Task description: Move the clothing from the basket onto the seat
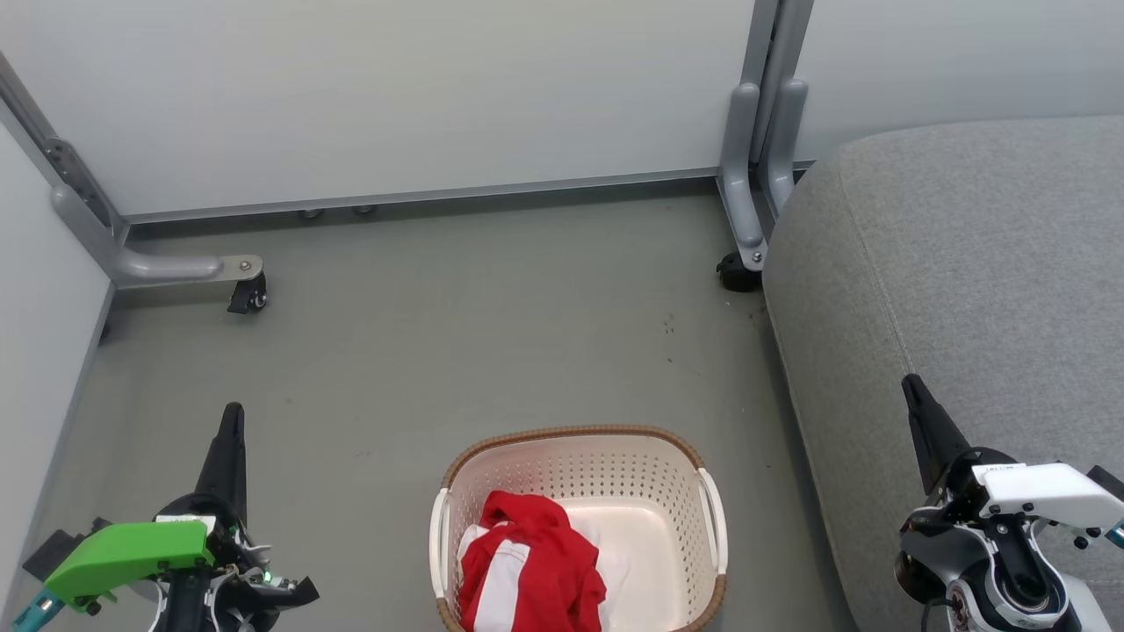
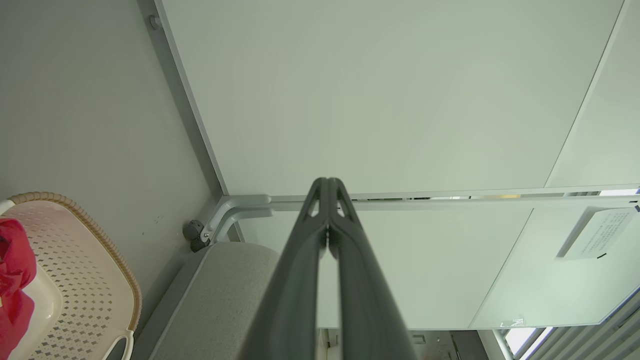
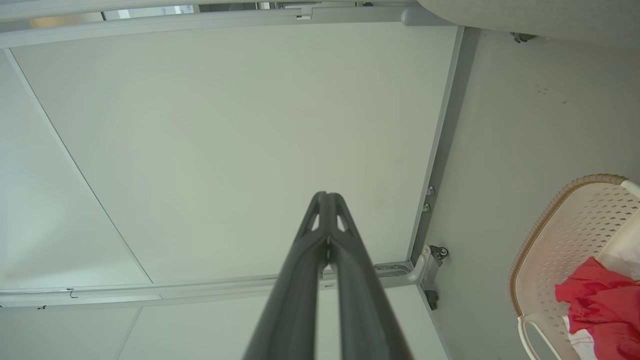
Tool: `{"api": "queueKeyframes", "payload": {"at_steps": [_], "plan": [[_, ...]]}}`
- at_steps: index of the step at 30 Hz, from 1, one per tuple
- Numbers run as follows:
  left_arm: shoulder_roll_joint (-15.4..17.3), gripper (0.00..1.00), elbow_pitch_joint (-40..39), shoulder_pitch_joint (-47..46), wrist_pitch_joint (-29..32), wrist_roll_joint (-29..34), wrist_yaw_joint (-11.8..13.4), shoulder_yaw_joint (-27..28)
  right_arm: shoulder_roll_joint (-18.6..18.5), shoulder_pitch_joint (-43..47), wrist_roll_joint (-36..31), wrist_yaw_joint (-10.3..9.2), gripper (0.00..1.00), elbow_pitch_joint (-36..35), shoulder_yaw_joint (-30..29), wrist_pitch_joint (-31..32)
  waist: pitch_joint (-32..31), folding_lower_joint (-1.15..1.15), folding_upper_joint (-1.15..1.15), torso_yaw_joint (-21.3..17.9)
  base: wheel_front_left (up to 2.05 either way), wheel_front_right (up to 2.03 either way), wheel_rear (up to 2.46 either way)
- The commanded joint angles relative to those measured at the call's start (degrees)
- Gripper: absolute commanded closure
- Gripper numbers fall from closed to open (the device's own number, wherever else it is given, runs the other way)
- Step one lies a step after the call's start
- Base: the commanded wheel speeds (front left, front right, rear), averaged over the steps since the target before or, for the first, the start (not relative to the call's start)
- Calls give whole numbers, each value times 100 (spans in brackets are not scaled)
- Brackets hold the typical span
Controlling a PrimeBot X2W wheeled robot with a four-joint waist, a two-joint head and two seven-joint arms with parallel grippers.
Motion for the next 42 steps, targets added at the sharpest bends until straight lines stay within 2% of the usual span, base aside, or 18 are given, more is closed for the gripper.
{"api": "queueKeyframes", "payload": {"at_steps": [1, 5, 6, 15, 21, 42], "plan": [[11, 100, 3, -59, 15, -19, -26, 7, -11, -45, -29, 2, 100, 6, 2, 6, 0, 0, 0, 0, 0, 0, 0], [11, 100, 4, -59, 15, -19, -26, 7, -11, -45, -29, 2, 100, 6, 2, 6, 0, 0, 0, 0, 0, 0, 0], [-2, 0, 22, 7, -4, 0, 1, -3, 5, 8, 1, 0, 0, 21, 0, -1, 0, 0, 0, 0, 0, 0, 0], [-7, 0, 8, -64, -222, 26, 0, -242, 16, -2, -139, -1, 0, 5, 148, -228, 11, 0, 0, -1, 0, 0, 0], [21, 0, -96, -141, -396, 250, -1, -384, -21, -47, -551, -1, 0, -60, 233, -393, 23, 0, 0, 0, 0, 0, 0], [119, 0, -563, -209, -894, 2865, -5, -751, -133, -85, -3462, 0, 0, -552, 652, -890, 23, 0, 0, -7, 0, 0, 0]]}}
